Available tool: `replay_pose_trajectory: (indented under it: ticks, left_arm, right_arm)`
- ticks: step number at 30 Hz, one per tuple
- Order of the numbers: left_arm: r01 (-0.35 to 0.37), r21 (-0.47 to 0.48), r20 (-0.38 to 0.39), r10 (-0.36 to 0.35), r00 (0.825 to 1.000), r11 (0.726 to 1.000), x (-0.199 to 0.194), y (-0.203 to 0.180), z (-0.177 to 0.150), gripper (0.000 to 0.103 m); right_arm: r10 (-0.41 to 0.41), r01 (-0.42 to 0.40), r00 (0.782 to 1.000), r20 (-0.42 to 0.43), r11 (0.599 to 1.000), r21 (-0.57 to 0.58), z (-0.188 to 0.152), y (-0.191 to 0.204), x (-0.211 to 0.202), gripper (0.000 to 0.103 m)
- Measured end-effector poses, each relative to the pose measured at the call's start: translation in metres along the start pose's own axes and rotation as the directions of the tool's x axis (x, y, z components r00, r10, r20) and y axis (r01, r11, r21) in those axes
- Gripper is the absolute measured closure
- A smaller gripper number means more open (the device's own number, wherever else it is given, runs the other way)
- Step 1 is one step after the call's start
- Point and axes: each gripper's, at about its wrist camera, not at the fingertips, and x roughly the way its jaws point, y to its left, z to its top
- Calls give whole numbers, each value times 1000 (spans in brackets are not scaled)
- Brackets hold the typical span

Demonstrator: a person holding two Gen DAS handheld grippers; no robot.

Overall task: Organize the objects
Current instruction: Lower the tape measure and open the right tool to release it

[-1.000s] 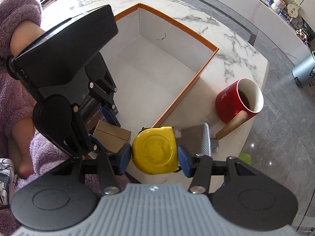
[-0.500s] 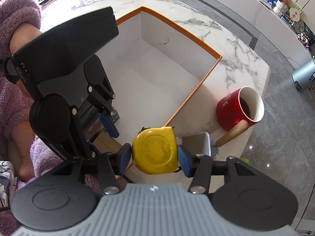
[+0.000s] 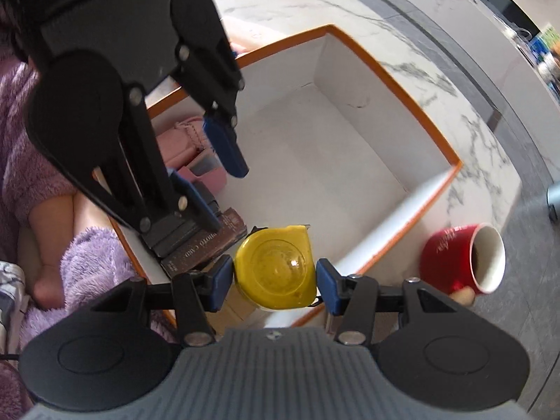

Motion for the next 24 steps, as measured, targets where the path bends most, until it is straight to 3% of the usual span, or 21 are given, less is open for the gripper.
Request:
replay_pose_trajectory:
  ticks: [5, 13, 24]
  left_arm:
    - [-24, -11, 24, 25, 999, 1000, -1, 2, -4, 57]
    - [-33, -30, 46, 34, 998, 999, -16, 13, -15, 57]
    - [-10, -52, 53, 13, 998, 999, -14, 21, -14, 57]
  right_arm:
    - [7, -15, 995, -97, 997, -77, 15, 2, 35, 49]
    - [88, -106, 972, -216, 992, -75, 26, -6, 82, 49]
    - [162, -199, 914, -371, 978, -63, 32, -11, 122, 48]
